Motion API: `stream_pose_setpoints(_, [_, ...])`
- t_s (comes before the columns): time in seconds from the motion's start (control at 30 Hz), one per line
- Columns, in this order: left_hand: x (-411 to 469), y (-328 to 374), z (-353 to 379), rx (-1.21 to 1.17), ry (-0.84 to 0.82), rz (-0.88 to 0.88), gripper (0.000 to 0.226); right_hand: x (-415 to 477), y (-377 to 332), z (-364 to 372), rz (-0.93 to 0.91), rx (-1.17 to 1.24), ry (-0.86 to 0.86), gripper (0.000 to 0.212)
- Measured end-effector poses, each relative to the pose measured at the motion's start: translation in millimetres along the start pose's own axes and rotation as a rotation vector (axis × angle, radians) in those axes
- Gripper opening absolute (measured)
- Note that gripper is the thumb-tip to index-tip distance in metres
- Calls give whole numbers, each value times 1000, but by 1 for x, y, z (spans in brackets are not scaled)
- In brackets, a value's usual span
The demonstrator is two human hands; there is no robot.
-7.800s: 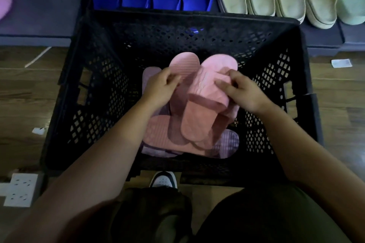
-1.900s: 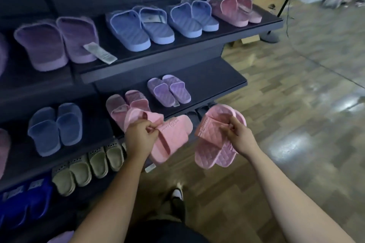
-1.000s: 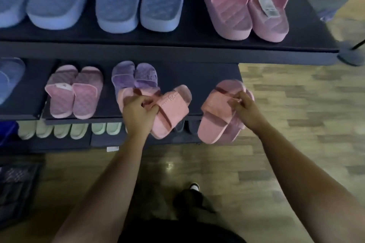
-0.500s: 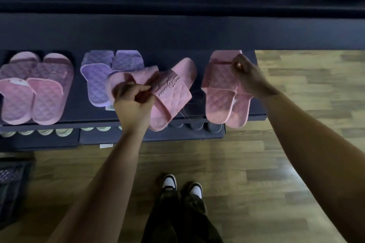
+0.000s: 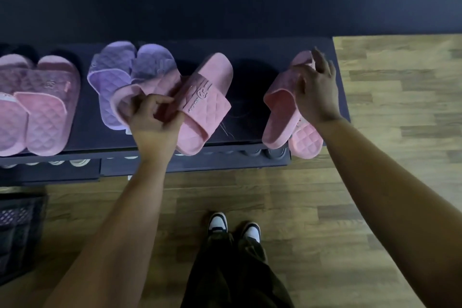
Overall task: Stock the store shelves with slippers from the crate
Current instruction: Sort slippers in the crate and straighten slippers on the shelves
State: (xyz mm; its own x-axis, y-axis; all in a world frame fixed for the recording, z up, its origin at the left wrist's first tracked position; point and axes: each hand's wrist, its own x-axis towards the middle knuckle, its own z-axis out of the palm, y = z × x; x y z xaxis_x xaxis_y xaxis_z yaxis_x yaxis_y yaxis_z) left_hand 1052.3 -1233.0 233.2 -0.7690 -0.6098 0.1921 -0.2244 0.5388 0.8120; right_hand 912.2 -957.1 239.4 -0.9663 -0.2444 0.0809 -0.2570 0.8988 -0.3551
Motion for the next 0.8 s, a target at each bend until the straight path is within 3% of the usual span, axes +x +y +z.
stream_pose_setpoints(0.1, [-1, 4, 1, -31, 8, 8, 22, -9, -26, 2, -65, 106, 38, 32])
stream_pose_setpoints(0.23, [-4, 19, 3, -69, -31, -36, 35, -38, -76, 18, -241, 381, -133, 28])
stream_pose_setpoints(0.33, [3, 18, -1, -71, -97, -57, 40, -49, -91, 30, -97, 552, -284, 35])
stream_pose_setpoints(0.43, [8, 10, -7, -171, -159, -87, 36, -49, -92, 33, 6, 679, -353, 19])
stream_pose_setpoints(0.53, [15, 4, -13, -254, -93, -100, 23, -45, -96, 29, 32, 740, -357, 11])
stream_pose_setpoints(0.63, [36, -9, -24, -177, -24, -39, 21, -41, -99, 24, 68, 752, -321, 24])
stream_pose_setpoints(0.7, [50, -15, -32, -193, -61, -11, 20, -38, -101, 19, 107, 836, -282, 27])
stream_pose_setpoints(0.8, [62, -15, -41, 34, -188, 134, 23, -35, -107, 16, 202, 1004, -226, 10])
